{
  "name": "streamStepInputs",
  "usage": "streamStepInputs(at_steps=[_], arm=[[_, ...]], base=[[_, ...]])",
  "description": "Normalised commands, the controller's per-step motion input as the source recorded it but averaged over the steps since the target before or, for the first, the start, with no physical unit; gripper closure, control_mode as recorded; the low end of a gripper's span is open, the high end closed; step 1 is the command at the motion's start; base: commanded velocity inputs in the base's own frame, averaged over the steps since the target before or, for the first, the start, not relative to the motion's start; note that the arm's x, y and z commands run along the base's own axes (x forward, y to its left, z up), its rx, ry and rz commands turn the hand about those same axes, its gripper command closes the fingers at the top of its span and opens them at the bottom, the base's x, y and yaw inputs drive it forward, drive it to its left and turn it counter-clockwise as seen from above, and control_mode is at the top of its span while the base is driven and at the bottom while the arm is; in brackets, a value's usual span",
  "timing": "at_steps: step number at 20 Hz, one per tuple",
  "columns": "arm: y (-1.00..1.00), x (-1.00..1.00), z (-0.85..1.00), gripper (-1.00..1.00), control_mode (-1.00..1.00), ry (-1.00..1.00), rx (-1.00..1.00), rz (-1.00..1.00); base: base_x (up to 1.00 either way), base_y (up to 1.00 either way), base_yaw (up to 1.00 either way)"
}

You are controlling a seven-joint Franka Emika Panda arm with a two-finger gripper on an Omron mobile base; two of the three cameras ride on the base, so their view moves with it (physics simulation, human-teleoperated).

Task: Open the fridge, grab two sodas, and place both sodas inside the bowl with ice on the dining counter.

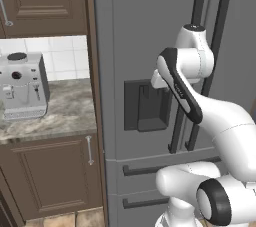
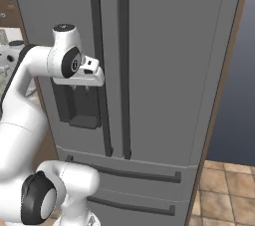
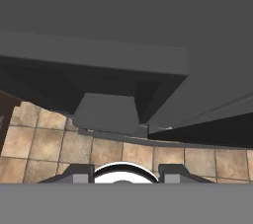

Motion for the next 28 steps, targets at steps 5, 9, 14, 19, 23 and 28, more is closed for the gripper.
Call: streamStepInputs(at_steps=[5,9,14,19,23,28], arm=[[0.00,0.00,0.00,-1.00,1.00,0.00,0.00,0.00],[0.00,0.00,0.00,-1.00,1.00,0.00,0.00,0.00],[0.00,0.00,0.00,-1.00,1.00,0.00,0.00,0.00],[0.00,0.00,0.00,-1.00,1.00,0.00,0.00,0.00],[0.00,0.00,0.00,-1.00,1.00,0.00,0.00,0.00],[0.00,0.00,0.00,-1.00,1.00,0.00,0.00,0.00]], base=[[0.00,0.00,0.00],[-0.20,-0.20,0.00],[-0.48,-0.70,0.00],[-0.20,-0.42,-0.02],[-0.04,0.10,-0.04],[-0.44,0.20,-0.01]])
